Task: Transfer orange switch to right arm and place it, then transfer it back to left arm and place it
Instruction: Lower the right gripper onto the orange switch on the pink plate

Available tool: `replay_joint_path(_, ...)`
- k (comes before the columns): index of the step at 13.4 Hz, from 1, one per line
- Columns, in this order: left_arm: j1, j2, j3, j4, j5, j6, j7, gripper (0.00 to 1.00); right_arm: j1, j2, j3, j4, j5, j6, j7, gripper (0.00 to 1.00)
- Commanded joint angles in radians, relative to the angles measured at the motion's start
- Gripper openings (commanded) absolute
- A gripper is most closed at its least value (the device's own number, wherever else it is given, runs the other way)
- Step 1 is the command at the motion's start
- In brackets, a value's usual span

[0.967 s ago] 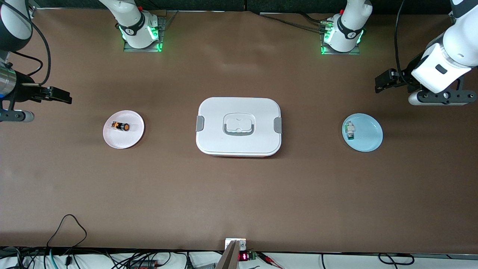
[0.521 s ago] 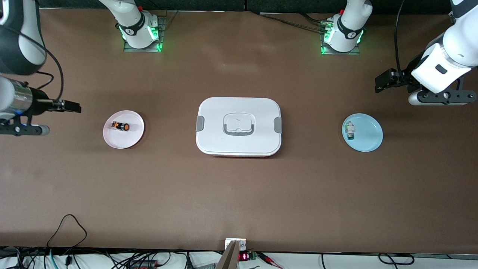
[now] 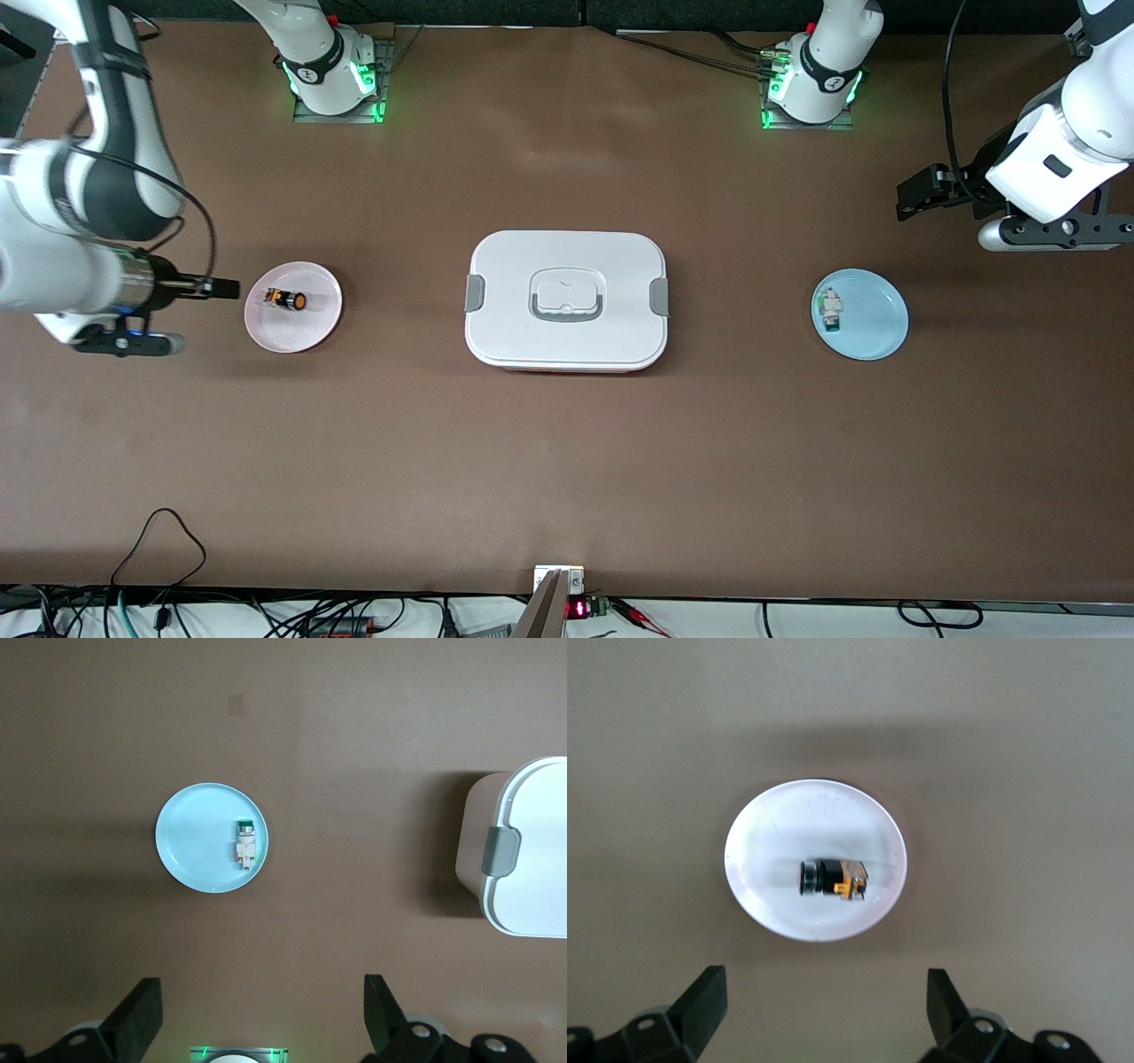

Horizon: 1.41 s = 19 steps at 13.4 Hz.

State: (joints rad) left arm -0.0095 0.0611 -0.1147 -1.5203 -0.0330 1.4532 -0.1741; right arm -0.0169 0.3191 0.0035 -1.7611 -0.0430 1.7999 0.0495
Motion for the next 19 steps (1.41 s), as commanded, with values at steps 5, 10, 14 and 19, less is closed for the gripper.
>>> replay_joint_path(5,0.006,-0.001,0.0,0.005,-0.016,-0.013,0.024,1.0,0.003,-0.104,-0.002,-0.408,-0.003,0.416,0.021,1.0)
replay_joint_path(10,0.008,-0.001,0.0,0.005,-0.016,-0.017,0.022,1.0,-0.014,-0.048,-0.002,-0.505,-0.005,0.601,-0.026,1.0)
replay_joint_path(14,0.008,-0.001,0.0,0.005,-0.016,-0.019,0.022,1.0,-0.015,-0.002,-0.002,-0.505,-0.003,0.647,-0.068,1.0)
replay_joint_path(19,0.008,-0.001,0.0,0.005,-0.016,-0.019,0.022,1.0,-0.032,0.047,-0.002,-0.505,0.002,0.69,-0.088,1.0)
